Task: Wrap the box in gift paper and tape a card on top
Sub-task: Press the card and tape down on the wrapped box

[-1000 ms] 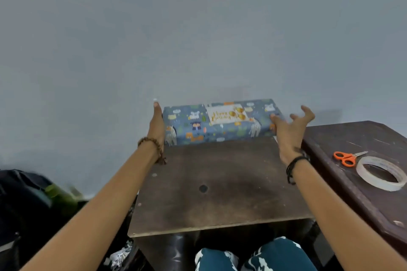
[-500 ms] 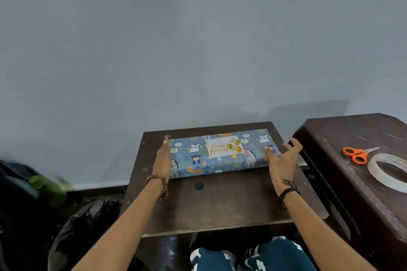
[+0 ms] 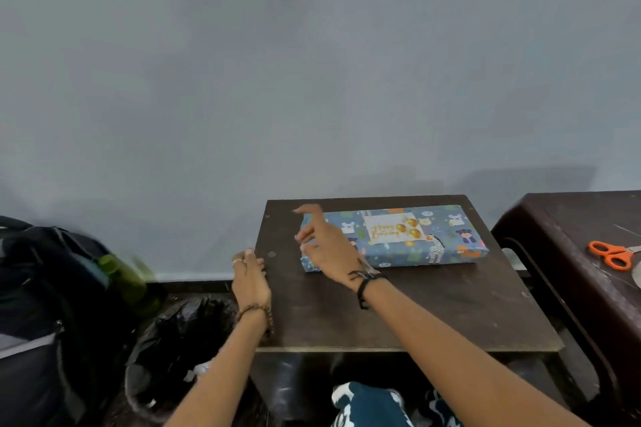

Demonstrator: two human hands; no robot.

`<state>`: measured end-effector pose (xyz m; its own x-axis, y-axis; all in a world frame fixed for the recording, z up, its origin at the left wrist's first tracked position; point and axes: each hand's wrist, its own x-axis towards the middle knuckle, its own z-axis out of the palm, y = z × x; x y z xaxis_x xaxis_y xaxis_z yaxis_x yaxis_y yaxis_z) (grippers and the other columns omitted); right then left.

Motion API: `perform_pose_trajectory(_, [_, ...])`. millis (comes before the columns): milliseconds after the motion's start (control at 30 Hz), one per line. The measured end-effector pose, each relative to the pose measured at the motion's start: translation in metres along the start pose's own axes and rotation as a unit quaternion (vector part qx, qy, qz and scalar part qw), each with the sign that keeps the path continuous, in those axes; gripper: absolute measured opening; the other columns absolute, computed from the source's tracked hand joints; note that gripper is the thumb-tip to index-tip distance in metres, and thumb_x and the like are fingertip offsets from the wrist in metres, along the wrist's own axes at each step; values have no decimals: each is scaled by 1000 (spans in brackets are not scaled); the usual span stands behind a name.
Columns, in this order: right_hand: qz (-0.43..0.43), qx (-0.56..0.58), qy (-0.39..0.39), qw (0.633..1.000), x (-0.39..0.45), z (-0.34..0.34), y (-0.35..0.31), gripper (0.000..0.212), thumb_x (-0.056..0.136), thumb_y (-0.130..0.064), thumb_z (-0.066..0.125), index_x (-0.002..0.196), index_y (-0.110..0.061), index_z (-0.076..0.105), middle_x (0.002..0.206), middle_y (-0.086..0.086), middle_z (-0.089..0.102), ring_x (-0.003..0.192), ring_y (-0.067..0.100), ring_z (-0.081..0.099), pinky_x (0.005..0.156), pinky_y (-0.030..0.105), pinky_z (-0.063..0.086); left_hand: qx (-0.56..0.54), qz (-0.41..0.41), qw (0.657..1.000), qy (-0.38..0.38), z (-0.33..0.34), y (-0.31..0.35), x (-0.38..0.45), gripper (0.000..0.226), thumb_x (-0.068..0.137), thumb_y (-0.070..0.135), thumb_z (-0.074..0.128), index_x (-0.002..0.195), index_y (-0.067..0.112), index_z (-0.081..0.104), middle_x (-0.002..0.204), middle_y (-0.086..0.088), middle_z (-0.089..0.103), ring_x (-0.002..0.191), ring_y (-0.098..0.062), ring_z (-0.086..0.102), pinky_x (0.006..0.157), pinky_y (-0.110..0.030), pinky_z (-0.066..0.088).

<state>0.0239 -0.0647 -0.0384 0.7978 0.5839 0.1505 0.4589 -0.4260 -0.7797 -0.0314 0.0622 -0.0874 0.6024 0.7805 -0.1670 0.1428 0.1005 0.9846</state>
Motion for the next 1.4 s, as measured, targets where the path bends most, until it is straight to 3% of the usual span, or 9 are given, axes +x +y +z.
perform_pose_trajectory(167, [9, -144, -117, 983, 40, 21, -14, 35, 82, 2, 50, 113, -12, 57, 108, 8, 55, 97, 21, 56, 79, 30, 46, 26, 72, 997, 7, 0, -16, -12, 25, 101, 27, 31, 105, 15, 52, 105, -6, 59, 96, -20, 54, 80, -27, 35])
perform_pose_trajectory(300, [0, -263, -186, 947, 62, 32, -17, 26, 88, -10, 48, 111, -14, 62, 114, 10, 47, 105, 25, 49, 76, 31, 39, 51, 104, 993, 31, 2, -18, -14, 21, 101, 23, 30, 101, 19, 51, 100, 0, 56, 92, -18, 52, 78, -28, 36])
perform_pose_trajectory(400, [-4, -301, -198, 933, 68, 42, -12, 27, 92, -9, 43, 110, -17, 62, 118, 12, 47, 109, 28, 48, 82, 32, 39, 40, 103, 993, 41, 2, -22, -11, 19, 101, 23, 30, 100, 20, 49, 99, -1, 56, 90, -19, 53, 77, -27, 35])
perform_pose_trajectory(600, [-59, -344, -168, 922, 68, 43, -5, 29, 92, -6, 43, 113, -18, 59, 115, 10, 48, 105, 26, 47, 75, 27, 30, 16, 99, 994, 46, 3, -24, -10, 18, 101, 19, 30, 99, 21, 48, 101, -4, 58, 93, -17, 55, 79, -26, 37])
perform_pose_trajectory(900, [-93, -359, -175, 912, 71, 45, 1, 32, 89, -1, 42, 107, -20, 60, 108, 6, 52, 103, 22, 46, 75, 27, 29, 27, 89, 995, 43, 2, -23, -10, 17, 101, 21, 30, 98, 25, 46, 101, -2, 59, 90, -16, 55, 75, -27, 38])
perform_pose_trajectory(1033, [-42, -271, -172, 946, 75, 40, -1, 30, 86, 0, 41, 93, -14, 67, 91, -1, 50, 92, 20, 52, 73, 26, 32, 23, 93, 994, 48, 2, -22, -10, 16, 101, 19, 30, 98, 25, 45, 101, -4, 59, 91, -17, 55, 76, -25, 37])
perform_pose_trajectory(1200, [-4, -222, -155, 963, 78, 41, 1, 25, 87, -4, 44, 100, -14, 63, 105, 1, 65, 99, 18, 58, 76, 25, 40, 33, 93, 994, 51, 3, -21, -12, 16, 101, 19, 30, 97, 25, 44, 95, -2, 57, 83, -15, 53, 64, -12, 35])
perform_pose_trajectory(1300, [15, -185, -145, 972, 83, 42, 4, 20, 86, -8, 50, 104, -14, 54, 102, 1, 67, 96, 20, 61, 75, 30, 46, 35, 90, 994, 48, 3, -20, -12, 16, 101, 20, 30, 97, 25, 44, 95, -1, 57, 82, -14, 53, 63, -12, 35])
perform_pose_trajectory(1400, [-20, -253, -182, 950, 87, 42, 3, 27, 85, -22, 63, 109, -14, 52, 105, 2, 66, 98, 20, 59, 82, 36, 49, 39, 87, 994, 49, 2, -17, -13, 16, 101, 20, 30, 98, 24, 45, 92, 0, 56, 74, -5, 50, 62, -11, 34])
